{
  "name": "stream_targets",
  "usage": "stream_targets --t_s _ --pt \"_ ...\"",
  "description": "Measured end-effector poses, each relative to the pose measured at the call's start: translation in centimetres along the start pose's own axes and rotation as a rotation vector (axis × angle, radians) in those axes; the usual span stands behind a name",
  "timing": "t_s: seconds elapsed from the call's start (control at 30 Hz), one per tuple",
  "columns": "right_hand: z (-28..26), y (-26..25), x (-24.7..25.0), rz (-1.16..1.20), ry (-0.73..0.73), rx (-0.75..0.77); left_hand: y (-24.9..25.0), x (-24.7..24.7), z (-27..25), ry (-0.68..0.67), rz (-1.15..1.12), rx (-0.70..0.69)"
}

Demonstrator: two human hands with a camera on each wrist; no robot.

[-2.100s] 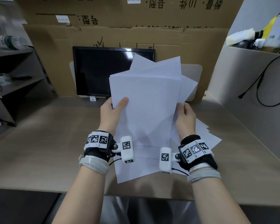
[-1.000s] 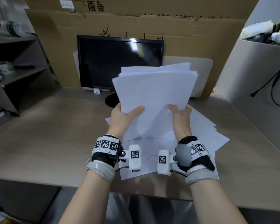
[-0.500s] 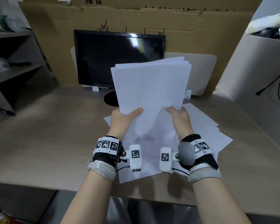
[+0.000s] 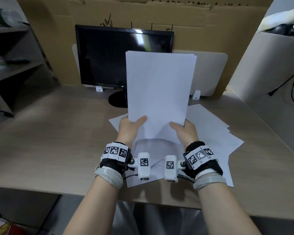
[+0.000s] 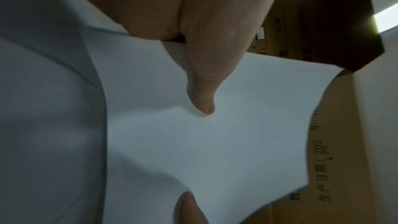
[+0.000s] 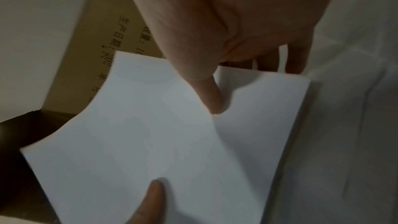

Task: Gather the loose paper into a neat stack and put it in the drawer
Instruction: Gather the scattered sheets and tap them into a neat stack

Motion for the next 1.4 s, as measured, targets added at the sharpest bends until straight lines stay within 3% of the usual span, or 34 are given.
stream_targets --t_s 0.17,0.33,0.5,0.77,0.93,1.03,1.17,1.4 --pt "-1.3 -1.6 1.4 0.089 -0.016 0.063 2.0 -0.7 0.2 -0.040 0.061 -0.014" --pt "-1.8 0.5 4.0 0.044 0.137 -0.058 0.2 -2.3 -0.1 -0.103 0.084 0.144" --pt "-2.7 3.1 4.9 0.005 0.229 -0.192 -2.1 -0.9 -1.5 -0.019 0.250 0.279" --pt "-2.4 4.3 6.0 -0.234 0.264 -0.246 -1.7 -2.1 -2.6 -0.069 -0.061 0.458" --pt "-2.3 4.7 6.3 -0.232 0.227 -0.284 -1.1 -2.5 -2.4 -0.110 -0.042 0.527" --pt "-2.1 4.7 7.0 -0.219 0.240 -0.264 -1.1 -2.9 -2.1 -0.084 -0.029 0.529" --pt "-2.0 5.0 7.6 -0.199 0.223 -0.295 -1.2 -3.9 -1.6 -0.176 -0.047 0.534" --pt "-2.6 4.2 8.8 -0.158 0.243 -0.244 -0.9 -5.2 -2.2 -0.212 -0.010 0.506"
Point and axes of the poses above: each hand's wrist, its own z-axis towards the middle knuckle, its own x-axis out of the back of the hand, y = z × x, the point moved 5 cm from there along z, towards the middle knuckle, and after that the axes turned 14 degrees about -y, right-handed, at the moved point
